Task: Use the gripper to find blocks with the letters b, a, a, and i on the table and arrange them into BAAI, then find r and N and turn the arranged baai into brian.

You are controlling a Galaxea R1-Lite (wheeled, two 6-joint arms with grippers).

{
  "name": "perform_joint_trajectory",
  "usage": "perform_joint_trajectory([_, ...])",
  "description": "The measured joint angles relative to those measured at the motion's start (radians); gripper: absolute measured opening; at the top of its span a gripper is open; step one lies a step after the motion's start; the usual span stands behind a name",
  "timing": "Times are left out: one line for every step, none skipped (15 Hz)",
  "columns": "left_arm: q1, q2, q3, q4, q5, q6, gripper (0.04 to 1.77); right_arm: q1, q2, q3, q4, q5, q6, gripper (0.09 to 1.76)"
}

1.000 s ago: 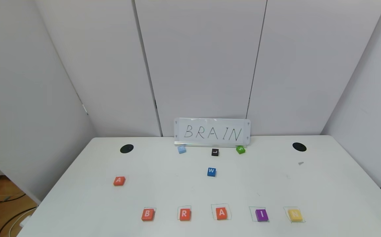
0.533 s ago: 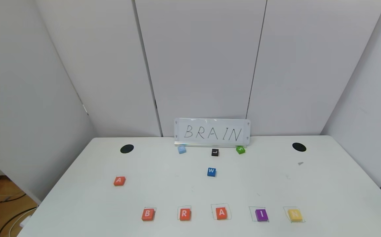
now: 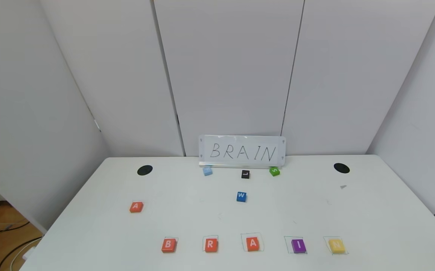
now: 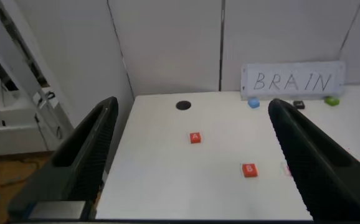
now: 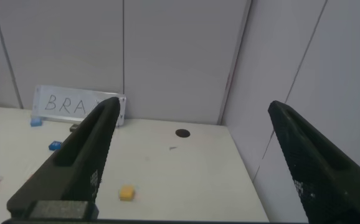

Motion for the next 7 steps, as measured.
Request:
perform_joint_trajectory([-0.012,-0.011,0.001,-0.018,0.002,-0.023,1.72,0.000,-0.014,0.017,-0.010,-0.001,0.002,1.71])
perform_joint_trajectory([-0.018,-0.018,0.001,-0.018,0.003,-0.026,1.72,0.000,-0.023,0.024,-0.011,-0.001,0.002,1.71])
perform_joint_trajectory([-0.020,-0.023,0.001,-0.018,0.003,-0.026,1.72,0.000,-0.028,0.029,-0.011,-0.001,0.003,1.71])
perform_joint_trajectory([-0.021,-0.026,0.001,-0.018,0.002,-0.026,1.72,0.000,-0.032,0.030,-0.012,-0.001,0.003,1.71])
perform_joint_trajectory([-0.024,-0.031,0.006,-0.021,0.002,-0.016,1.72,0.000,-0.034,0.037,-0.038,-0.001,0.001,1.71])
perform_joint_trajectory([-0.028,-0.046,0.025,-0.029,0.001,-0.004,1.72,0.000,-0.034,0.062,-0.120,-0.001,-0.001,1.71])
perform_joint_trajectory([-0.034,-0.076,0.061,-0.061,0.004,0.007,1.72,-0.001,-0.035,0.118,-0.227,0.000,-0.004,1.71])
